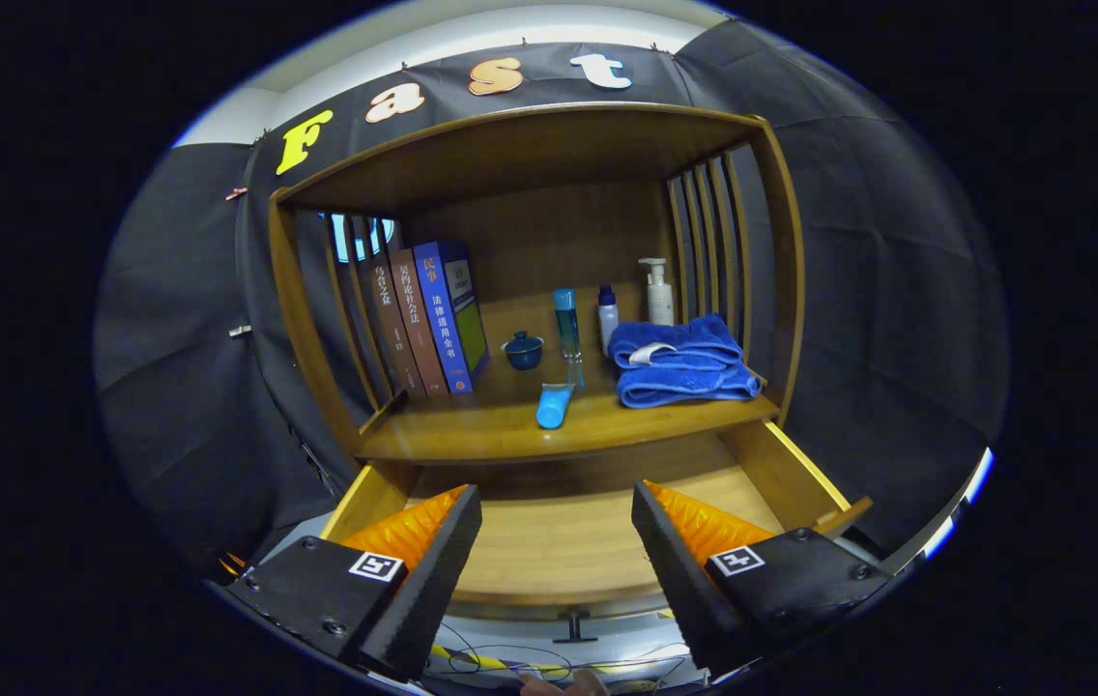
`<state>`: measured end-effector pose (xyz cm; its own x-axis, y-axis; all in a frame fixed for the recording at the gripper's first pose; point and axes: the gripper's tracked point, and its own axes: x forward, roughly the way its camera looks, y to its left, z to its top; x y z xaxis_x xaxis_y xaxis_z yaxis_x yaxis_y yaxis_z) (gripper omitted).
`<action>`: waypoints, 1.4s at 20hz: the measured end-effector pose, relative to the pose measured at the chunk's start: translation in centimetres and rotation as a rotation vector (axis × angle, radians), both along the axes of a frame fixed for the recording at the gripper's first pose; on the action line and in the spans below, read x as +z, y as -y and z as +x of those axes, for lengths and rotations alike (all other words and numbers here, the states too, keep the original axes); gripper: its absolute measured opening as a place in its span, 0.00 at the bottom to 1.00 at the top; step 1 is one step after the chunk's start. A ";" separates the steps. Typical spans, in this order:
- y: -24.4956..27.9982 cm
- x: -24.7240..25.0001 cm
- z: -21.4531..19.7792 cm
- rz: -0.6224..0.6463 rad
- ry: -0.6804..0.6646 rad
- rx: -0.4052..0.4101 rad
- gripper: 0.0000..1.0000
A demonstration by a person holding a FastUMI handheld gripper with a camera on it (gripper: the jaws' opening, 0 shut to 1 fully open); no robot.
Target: Pull open the drawer, take out the items inside it, and place them on the countertop above the cabinet.
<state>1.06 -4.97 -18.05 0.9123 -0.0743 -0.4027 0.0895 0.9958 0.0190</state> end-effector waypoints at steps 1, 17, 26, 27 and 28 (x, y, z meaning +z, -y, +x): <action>0.0 -0.6 -1.0 -0.015 0.005 0.005 0.99; -0.5 -11.2 -3.6 -0.025 -0.138 -0.010 0.99; -0.6 -11.0 0.0 0.001 -0.154 -0.020 0.99; -0.5 -10.8 1.0 0.000 -0.142 -0.019 0.99; -0.5 -11.4 1.4 0.000 -0.169 -0.018 0.99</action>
<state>2.44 -4.45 -29.47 0.8302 -0.0901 -0.5501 0.1095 0.9940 0.0024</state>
